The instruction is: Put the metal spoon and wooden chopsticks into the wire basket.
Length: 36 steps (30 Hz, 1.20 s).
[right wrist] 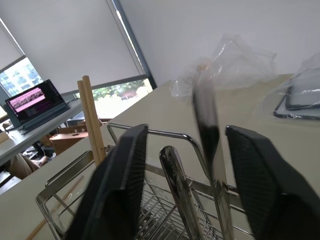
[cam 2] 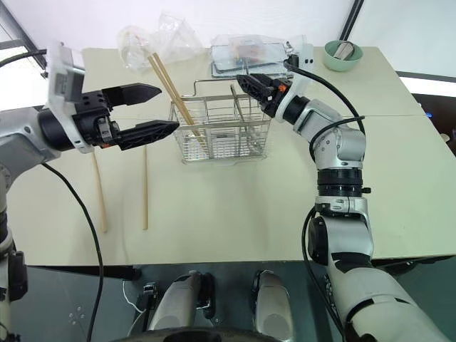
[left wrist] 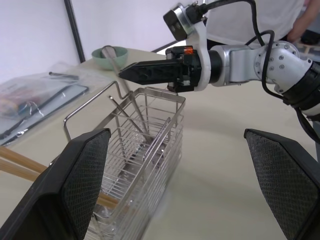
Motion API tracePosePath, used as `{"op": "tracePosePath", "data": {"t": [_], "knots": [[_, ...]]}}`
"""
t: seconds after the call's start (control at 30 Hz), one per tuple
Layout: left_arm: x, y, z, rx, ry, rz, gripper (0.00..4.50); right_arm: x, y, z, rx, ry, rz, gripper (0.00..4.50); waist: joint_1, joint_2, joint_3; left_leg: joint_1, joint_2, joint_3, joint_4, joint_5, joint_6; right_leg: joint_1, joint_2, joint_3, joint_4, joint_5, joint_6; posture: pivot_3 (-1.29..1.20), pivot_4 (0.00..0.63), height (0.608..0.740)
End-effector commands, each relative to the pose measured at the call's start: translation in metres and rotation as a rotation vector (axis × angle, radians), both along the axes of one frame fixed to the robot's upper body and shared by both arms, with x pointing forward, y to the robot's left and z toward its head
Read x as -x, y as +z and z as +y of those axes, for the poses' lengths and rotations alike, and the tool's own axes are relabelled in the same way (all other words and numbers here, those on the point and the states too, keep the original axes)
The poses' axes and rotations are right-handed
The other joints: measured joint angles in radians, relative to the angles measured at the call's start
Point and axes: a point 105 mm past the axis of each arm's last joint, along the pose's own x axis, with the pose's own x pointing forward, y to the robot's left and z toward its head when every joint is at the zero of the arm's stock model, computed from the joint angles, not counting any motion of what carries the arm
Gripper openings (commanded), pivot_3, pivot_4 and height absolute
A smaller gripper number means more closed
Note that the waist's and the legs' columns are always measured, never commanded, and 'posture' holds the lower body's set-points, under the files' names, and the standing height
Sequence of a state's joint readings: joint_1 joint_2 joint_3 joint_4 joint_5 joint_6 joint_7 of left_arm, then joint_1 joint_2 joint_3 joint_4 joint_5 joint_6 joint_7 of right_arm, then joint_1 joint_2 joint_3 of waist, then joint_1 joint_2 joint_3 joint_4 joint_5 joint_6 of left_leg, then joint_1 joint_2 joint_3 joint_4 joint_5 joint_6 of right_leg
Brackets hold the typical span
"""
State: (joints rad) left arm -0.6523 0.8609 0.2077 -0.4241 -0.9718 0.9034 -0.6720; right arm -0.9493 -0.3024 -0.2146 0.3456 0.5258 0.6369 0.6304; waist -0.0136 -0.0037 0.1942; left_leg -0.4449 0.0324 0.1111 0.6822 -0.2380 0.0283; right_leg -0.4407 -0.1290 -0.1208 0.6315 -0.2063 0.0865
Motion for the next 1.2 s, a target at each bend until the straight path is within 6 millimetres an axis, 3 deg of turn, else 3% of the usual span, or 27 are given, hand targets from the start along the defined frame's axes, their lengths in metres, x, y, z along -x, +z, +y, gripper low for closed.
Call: {"op": "tracePosePath", "data": {"t": [0.03,0.17,0.3,0.4,0.47,0.5,0.57,0.63,0.67,0.9,1.2], "knots": [[0.003,0.012,0.002,0.004,0.006,-0.055,4.50,0.003,0.024,-0.017,-0.019,-0.052,-0.084,4.48,0.000,0.000,0.000,0.000,0.000,0.000,0.000,0.000,0.000,0.000,0.000,0.000,0.000,0.000,0.000,0.00,0.150,0.707],[0.001,0.014,0.004,0.020,0.019,-0.056,4.50,0.005,0.038,-0.034,-0.018,-0.079,-0.116,4.48,0.002,0.000,0.000,0.000,0.000,0.000,0.000,0.000,0.000,0.000,0.000,0.000,0.000,0.000,0.000,0.00,0.150,0.707],[-0.006,0.018,0.017,0.055,0.116,-0.051,4.50,0.013,0.069,-0.059,-0.013,-0.074,-0.184,4.48,0.001,0.001,0.001,0.000,0.000,0.000,0.000,0.000,0.000,0.000,0.000,0.000,0.000,0.000,0.000,0.00,0.150,0.707],[-0.028,0.021,0.043,0.103,0.363,-0.004,4.50,0.037,0.089,-0.066,0.053,0.057,-0.235,4.48,0.001,0.001,0.001,0.000,0.000,0.000,-0.001,0.000,0.000,-0.001,0.000,0.000,0.000,0.000,0.000,0.00,0.150,0.707],[-0.042,0.018,0.065,0.142,0.539,0.062,4.50,0.057,0.092,-0.065,0.116,0.178,-0.249,4.48,0.002,0.000,0.000,0.000,0.000,-0.001,-0.001,-0.003,0.005,0.000,0.000,0.000,0.000,0.000,0.000,0.00,0.150,0.707],[-0.046,0.016,0.073,0.158,0.601,0.098,4.50,0.065,0.091,-0.064,0.143,0.225,-0.249,4.48,0.002,0.000,0.000,0.000,0.000,-0.001,-0.001,-0.004,0.006,0.000,0.000,0.000,0.000,0.000,0.000,0.00,0.150,0.707],[-0.058,0.001,0.108,0.243,0.841,0.262,4.50,0.095,0.080,-0.059,0.258,0.388,-0.242,4.48,0.003,0.000,0.000,0.000,0.000,-0.002,-0.001,-0.004,0.007,0.001,0.000,0.000,-0.001,0.000,0.000,0.00,0.150,0.707],[-0.058,-0.025,0.143,0.210,1.112,0.385,4.50,0.123,0.064,-0.055,0.339,0.533,-0.197,4.48,0.005,-0.001,0.000,0.000,0.000,-0.003,0.000,-0.004,0.007,0.001,0.000,-0.001,-0.001,0.000,0.001,0.00,0.150,0.707],[-0.056,-0.031,0.150,0.194,1.180,0.414,4.50,0.129,0.060,-0.054,0.354,0.565,-0.180,4.48,0.002,-0.001,0.000,0.001,0.000,-0.003,-0.001,-0.004,0.007,0.002,0.000,-0.001,-0.001,-0.001,0.001,0.00,0.150,0.707],[-0.059,-0.080,0.160,0.165,1.321,0.613,4.50,0.148,0.017,-0.050,0.458,0.675,-0.089,4.48,0.008,-0.006,0.000,0.001,0.000,-0.003,0.000,-0.004,0.005,0.002,-0.001,-0.001,0.000,0.000,0.001,0.00,0.150,0.707],[-0.067,-0.133,0.162,0.076,1.366,0.859,4.50,0.142,0.010,-0.050,0.441,0.621,-0.108,4.48,0.030,-0.007,0.001,0.000,-0.001,-0.001,0.001,-0.002,-0.003,0.000,-0.004,-0.001,0.000,0.000,0.000,0.00,0.150,0.707]]}}
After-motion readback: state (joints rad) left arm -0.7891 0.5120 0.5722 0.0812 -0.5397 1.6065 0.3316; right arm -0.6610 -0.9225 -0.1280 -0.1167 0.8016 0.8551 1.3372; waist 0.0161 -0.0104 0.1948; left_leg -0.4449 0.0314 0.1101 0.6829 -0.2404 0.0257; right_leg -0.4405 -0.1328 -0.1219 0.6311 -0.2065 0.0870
